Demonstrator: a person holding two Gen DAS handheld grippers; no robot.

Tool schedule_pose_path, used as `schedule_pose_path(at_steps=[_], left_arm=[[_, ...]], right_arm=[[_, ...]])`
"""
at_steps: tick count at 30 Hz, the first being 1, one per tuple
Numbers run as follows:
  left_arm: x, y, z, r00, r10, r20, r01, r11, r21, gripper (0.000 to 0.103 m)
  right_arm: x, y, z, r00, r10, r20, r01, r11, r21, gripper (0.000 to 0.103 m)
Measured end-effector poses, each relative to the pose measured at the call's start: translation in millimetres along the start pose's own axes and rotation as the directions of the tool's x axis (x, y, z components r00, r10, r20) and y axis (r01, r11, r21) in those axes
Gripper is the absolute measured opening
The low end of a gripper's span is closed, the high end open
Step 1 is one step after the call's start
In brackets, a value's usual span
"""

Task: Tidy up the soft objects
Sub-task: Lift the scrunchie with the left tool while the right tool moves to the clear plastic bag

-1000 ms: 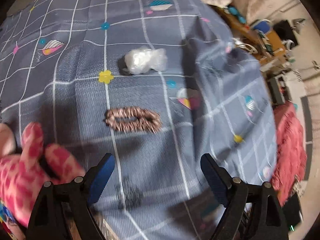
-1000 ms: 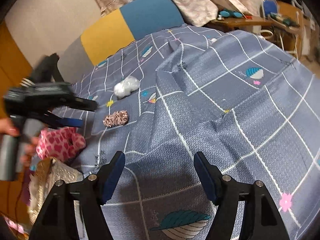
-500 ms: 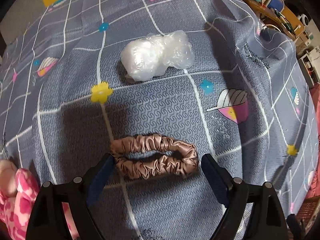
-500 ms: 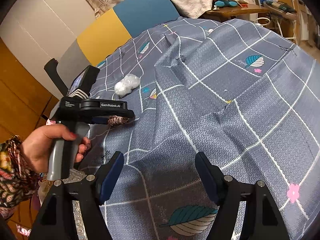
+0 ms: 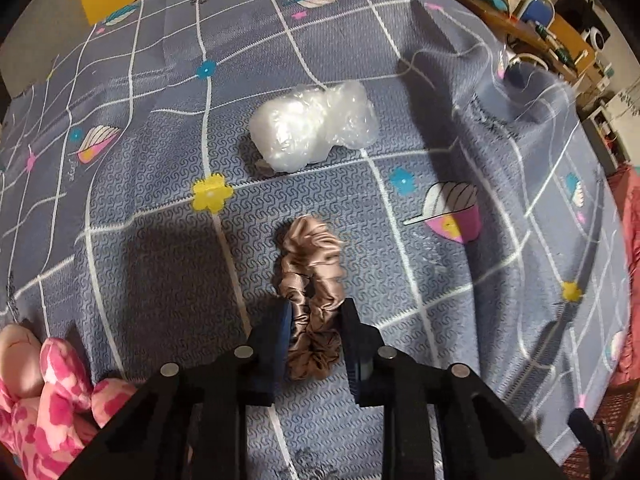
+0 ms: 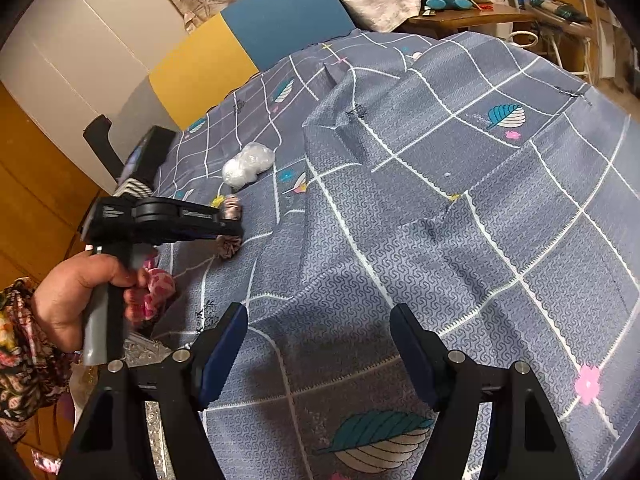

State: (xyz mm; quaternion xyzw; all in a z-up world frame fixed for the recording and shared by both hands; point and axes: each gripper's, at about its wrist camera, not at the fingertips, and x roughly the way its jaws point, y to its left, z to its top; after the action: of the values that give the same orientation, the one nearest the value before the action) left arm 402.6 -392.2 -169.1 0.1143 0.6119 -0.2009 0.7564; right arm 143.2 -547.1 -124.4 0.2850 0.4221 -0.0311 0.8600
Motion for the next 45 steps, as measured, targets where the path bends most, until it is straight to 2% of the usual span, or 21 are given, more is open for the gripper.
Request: schedule_pose_path(at_steps=[2,7,10,13,15,17,19,22,24,26,27,29,30,32,36,41,45], left_arm=[[-11.1,-3.5,1.6,1.000,-0.023,0.017,0.023,0.999,-0.023,0.014],[-45.5,-3.0,-3.5,0.991,-0.109,0.079,0.113,0.993,-0.044,0.013],[-54.9,-3.1,-7.6,0.989,-0.116,0.089,0.119,0.992,-0.031,0.013],[-45.3,0.7,-7.3,0.991,-0.115,0.070,0.117,0.993,-0.034,0.013],[-29.6,2.1,-5.2,0.990,-0.134,0.036,0.136,0.989,-0.053,0.023],[-23.0,-1.0,-2.9,0.993,-0.116,0.038,0.118,0.991,-0.065,0.063],[-10.9,-8.3,2.8,0.998,-0.065,0.025,0.066,0.997,-0.045,0.087],[4.8,-19.3,8.9,1.000,0.019,0.009,-0.019,1.000,0.003,0.087],[11.8,-23.7,10.7,1.000,0.008,0.006,-0.008,1.000,0.012,0.087],[18.7,-27.8,10.0,1.000,-0.009,-0.008,0.009,1.000,0.022,0.085],[24.0,-31.3,7.9,1.000,-0.010,-0.027,0.011,0.999,0.045,0.080],[25.4,-37.2,3.6,1.000,0.019,-0.017,-0.017,0.996,0.083,0.066],[23.0,-38.9,2.3,1.000,0.003,-0.007,-0.002,0.996,0.089,0.057],[19.2,-39.7,1.9,1.000,-0.022,-0.009,0.022,0.996,0.087,0.018],[10.8,-37.7,-1.6,0.998,-0.065,-0.023,0.066,0.996,0.065,0.011],[-15.1,-21.8,-9.9,0.991,-0.130,0.020,0.130,0.992,-0.005,0.010],[-39.7,-11.8,-11.0,0.985,-0.158,0.068,0.160,0.987,-0.017,0.010]], right_arm=[[-0.2,-2.8,0.5,1.000,-0.007,0.003,0.007,1.000,0.006,0.075],[-0.8,-11.2,1.5,1.000,-0.025,0.008,0.024,0.999,0.027,0.075],[0.2,-15.0,1.9,0.999,-0.044,0.007,0.043,0.998,0.039,0.075],[-0.8,-18.6,0.5,0.999,-0.034,0.003,0.034,0.997,0.074,0.074],[-0.6,-18.9,-0.2,1.000,-0.029,0.001,0.029,0.996,0.081,0.075],[0.1,-16.6,-0.2,0.999,-0.035,0.001,0.035,0.997,0.069,0.075],[1.0,-14.4,-0.2,0.999,-0.032,-0.002,0.032,0.998,0.058,0.075],[1.0,-12.1,0.7,1.000,-0.024,-0.001,0.024,0.999,0.044,0.075],[0.2,-11.8,1.2,1.000,-0.021,0.001,0.020,0.999,0.041,0.075],[-1.5,-13.0,2.5,1.000,-0.016,0.007,0.015,0.999,0.047,0.075],[-2.0,-13.5,2.6,1.000,-0.018,0.009,0.017,0.999,0.048,0.075],[-1.9,-15.1,3.5,1.000,-0.018,0.008,0.018,0.998,0.054,0.075],[-1.8,-16.1,3.3,1.000,-0.019,0.008,0.018,0.998,0.060,0.075],[-1.0,-17.1,2.9,1.000,-0.021,0.004,0.021,0.998,0.063,0.075],[-0.1,-17.1,1.9,1.000,-0.031,0.000,0.031,0.998,0.058,0.075],[0.5,-20.3,4.0,0.999,-0.041,0.009,0.040,0.997,0.064,0.075],[-1.0,-24.4,5.2,0.999,-0.048,0.023,0.046,0.996,0.072,0.075]])
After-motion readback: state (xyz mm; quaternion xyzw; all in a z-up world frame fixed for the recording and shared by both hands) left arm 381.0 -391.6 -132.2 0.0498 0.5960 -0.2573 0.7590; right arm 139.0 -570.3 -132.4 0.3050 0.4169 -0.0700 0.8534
